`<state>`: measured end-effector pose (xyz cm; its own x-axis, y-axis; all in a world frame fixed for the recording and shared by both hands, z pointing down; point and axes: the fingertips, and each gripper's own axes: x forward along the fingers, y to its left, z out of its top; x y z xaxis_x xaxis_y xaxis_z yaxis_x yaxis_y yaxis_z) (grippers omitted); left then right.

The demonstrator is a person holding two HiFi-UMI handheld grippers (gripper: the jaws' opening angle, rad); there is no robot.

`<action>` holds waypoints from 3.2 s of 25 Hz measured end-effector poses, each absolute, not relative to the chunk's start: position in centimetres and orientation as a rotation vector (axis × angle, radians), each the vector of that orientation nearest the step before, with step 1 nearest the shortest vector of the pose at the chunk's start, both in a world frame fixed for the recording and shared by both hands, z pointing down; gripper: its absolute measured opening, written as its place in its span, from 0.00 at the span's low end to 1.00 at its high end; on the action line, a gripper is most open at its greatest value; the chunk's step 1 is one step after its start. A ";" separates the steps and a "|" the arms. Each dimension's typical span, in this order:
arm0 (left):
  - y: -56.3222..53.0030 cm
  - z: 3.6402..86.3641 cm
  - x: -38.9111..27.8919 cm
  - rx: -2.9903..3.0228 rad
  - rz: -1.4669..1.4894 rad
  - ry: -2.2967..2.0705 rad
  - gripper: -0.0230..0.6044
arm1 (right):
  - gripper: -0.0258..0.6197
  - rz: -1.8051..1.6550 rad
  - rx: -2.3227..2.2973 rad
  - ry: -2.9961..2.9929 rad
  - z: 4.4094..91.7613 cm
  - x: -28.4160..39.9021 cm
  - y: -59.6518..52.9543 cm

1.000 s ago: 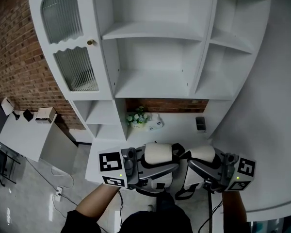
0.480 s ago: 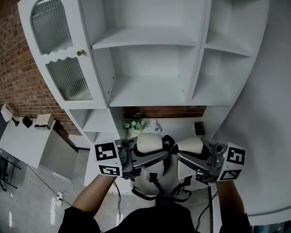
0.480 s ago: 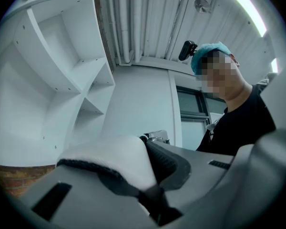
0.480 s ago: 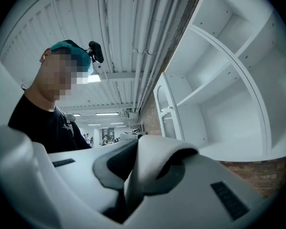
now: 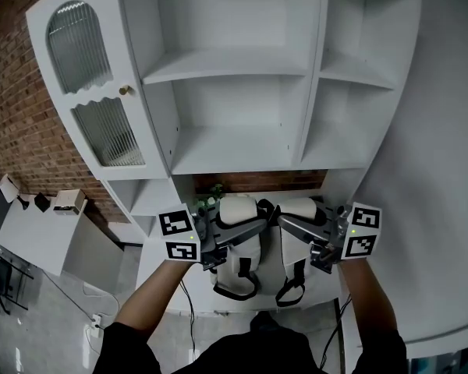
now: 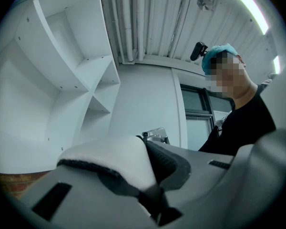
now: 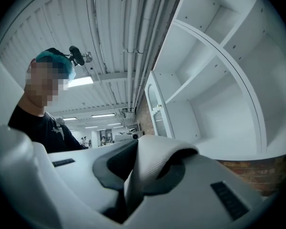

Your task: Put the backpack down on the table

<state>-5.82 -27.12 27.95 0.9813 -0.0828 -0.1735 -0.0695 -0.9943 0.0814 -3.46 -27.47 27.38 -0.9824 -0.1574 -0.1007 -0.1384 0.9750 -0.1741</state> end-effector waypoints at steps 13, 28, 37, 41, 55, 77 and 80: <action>-32.5 29.1 -2.8 3.072 -0.176 -0.207 0.13 | 0.11 -0.276 -0.218 2.980 27.9 -0.7 -33.8; -34.1 29.0 -1.8 3.068 -0.128 -0.197 0.13 | 0.11 -0.207 -0.198 3.015 27.6 0.1 -34.3; -35.4 30.8 -1.6 3.056 -0.114 -0.185 0.13 | 0.11 -0.289 -0.225 3.014 29.5 0.7 -36.0; -36.4 32.9 -1.2 3.045 -0.132 -0.210 0.13 | 0.11 -0.336 -0.241 3.027 31.2 1.0 -37.0; -37.1 37.7 -1.6 2.973 -0.090 -0.196 0.13 | 0.11 -0.491 -0.288 2.985 35.9 0.7 -38.5; -32.3 46.6 -1.6 2.817 -0.133 -0.078 0.13 | 0.12 -0.722 -0.327 3.002 45.6 0.2 -34.2; -31.7 48.4 -1.8 2.792 -0.098 -0.064 0.13 | 0.12 -0.756 -0.338 3.002 47.0 0.0 -33.7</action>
<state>-1.79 -31.71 48.35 0.9966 -0.0563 -0.0599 -0.0326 -0.9395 0.3410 0.03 -33.71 47.02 -0.9760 -0.2160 0.0258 -0.2025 0.8587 -0.4709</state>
